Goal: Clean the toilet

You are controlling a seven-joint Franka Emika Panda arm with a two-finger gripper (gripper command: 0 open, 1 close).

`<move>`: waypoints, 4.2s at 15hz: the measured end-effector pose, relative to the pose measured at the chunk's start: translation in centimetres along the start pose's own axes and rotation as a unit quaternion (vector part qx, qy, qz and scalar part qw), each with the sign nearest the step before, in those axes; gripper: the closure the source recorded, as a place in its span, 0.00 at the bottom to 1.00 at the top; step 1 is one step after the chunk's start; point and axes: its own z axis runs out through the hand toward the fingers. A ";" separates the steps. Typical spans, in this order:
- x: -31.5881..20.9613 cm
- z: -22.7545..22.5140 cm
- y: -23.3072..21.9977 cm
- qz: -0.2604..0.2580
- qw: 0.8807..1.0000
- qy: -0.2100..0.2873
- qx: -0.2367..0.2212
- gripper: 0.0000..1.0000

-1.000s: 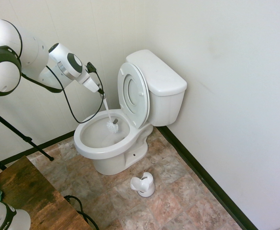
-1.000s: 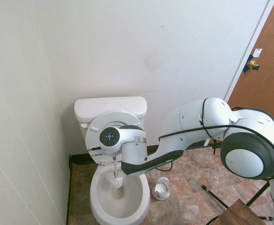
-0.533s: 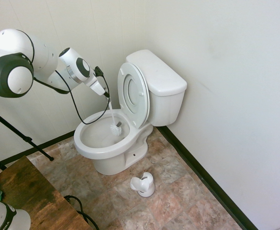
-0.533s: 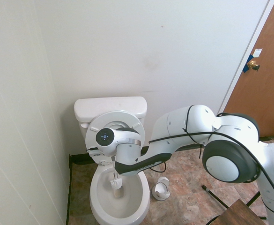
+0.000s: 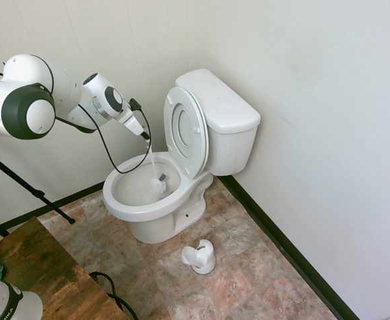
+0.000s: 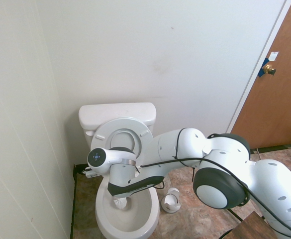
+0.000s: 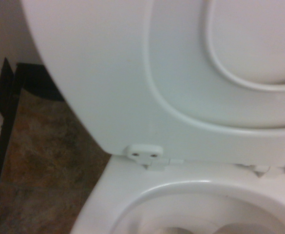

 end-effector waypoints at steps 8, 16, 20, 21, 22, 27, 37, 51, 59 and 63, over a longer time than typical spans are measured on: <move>-5.3 -1.6 -0.3 -0.038 0.999 -0.018 -0.005 1.00; -7.9 -4.3 7.1 -0.057 0.995 -0.082 -0.024 1.00; -6.4 -5.9 11.5 -0.055 0.992 -0.110 -0.019 1.00; -5.6 -5.8 12.6 -0.051 0.992 -0.113 -0.017 1.00; -4.5 -5.7 13.7 -0.045 0.992 -0.116 -0.016 1.00; 2.0 -3.6 17.1 -0.005 0.993 -0.116 -0.023 1.00; 12.3 0.6 13.4 0.056 0.994 -0.096 -0.020 1.00; 1.8 -5.5 3.7 -0.024 0.997 -0.078 0.016 1.00; 2.5 -20.4 11.1 -0.049 0.995 -0.059 0.059 1.00; 7.7 -28.9 13.3 -0.019 0.995 -0.045 0.084 1.00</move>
